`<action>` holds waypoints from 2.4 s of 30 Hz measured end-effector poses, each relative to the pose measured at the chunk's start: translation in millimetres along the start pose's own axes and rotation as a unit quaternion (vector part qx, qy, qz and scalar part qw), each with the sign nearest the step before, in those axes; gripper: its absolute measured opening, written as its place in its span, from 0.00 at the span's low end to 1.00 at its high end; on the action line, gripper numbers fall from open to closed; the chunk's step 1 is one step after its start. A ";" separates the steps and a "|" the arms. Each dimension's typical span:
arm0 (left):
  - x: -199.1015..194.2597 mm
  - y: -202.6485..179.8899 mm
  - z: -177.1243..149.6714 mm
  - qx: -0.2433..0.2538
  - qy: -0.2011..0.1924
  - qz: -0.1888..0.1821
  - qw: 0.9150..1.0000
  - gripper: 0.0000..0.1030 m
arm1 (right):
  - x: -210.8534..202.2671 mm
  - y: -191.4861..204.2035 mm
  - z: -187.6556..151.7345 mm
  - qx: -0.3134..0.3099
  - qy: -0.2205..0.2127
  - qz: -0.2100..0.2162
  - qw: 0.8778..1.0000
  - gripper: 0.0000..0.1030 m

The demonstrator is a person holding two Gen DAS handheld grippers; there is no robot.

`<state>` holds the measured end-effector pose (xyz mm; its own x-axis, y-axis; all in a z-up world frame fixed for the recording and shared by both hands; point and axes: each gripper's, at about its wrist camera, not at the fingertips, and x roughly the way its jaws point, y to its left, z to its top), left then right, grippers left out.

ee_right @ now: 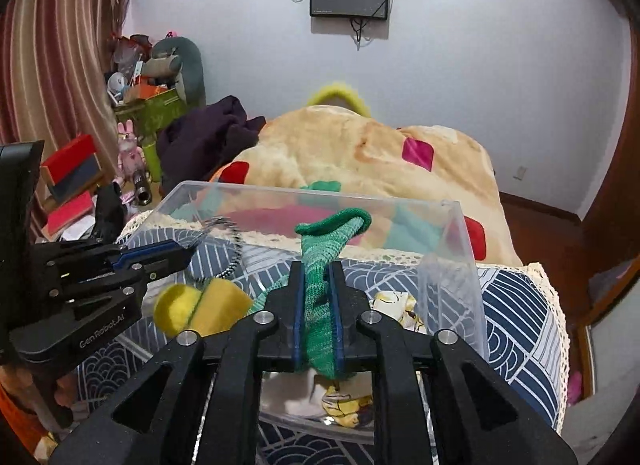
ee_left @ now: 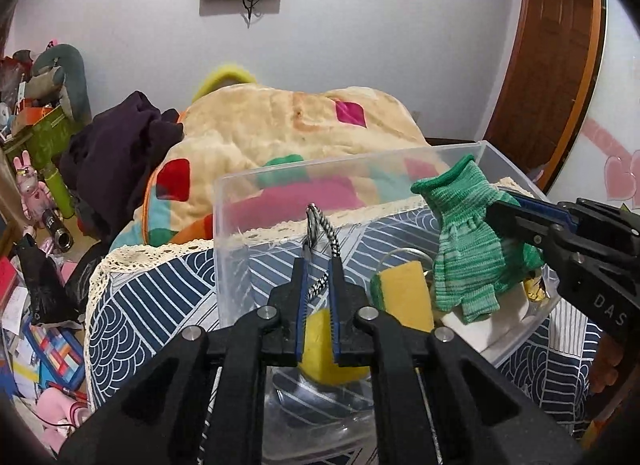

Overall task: Organize soft objects
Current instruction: 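Carry the strap into the box with the left tool while the right tool drops the glove in, then grasp the black chain-trimmed bag with the left tool while the right tool grasps the bagged grey sock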

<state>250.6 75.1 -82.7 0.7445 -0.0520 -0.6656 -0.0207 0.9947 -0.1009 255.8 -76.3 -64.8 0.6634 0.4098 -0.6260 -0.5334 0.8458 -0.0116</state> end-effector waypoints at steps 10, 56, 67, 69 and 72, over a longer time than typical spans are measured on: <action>-53.3 -15.4 -4.5 0.027 -0.049 -0.005 0.998 0.59 | -46.8 -2.4 -8.3 0.000 -0.037 0.021 0.999 0.44; -84.9 -73.6 -148.8 0.030 0.051 -0.108 0.992 0.21 | -90.6 -3.8 -110.3 0.038 -0.005 0.047 0.998 0.26; -123.2 -49.8 -87.7 0.019 -0.055 -0.072 0.996 0.18 | -107.3 -11.3 -80.2 0.049 -0.065 0.042 0.996 0.26; -126.2 -42.5 -67.8 0.008 -0.076 -0.063 0.995 0.18 | -106.7 -12.2 -72.2 0.051 -0.074 0.042 0.995 0.26; -129.4 -35.8 -49.1 -0.004 -0.103 -0.052 0.993 0.18 | -103.8 -12.4 -59.9 0.055 -0.089 0.040 0.994 0.26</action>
<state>122.2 41.8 -29.3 0.8636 -0.1338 -0.4862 0.0588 0.9843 -0.1665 162.2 -149.7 -46.4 0.7089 0.5233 -0.4730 -0.5347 0.8360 0.1235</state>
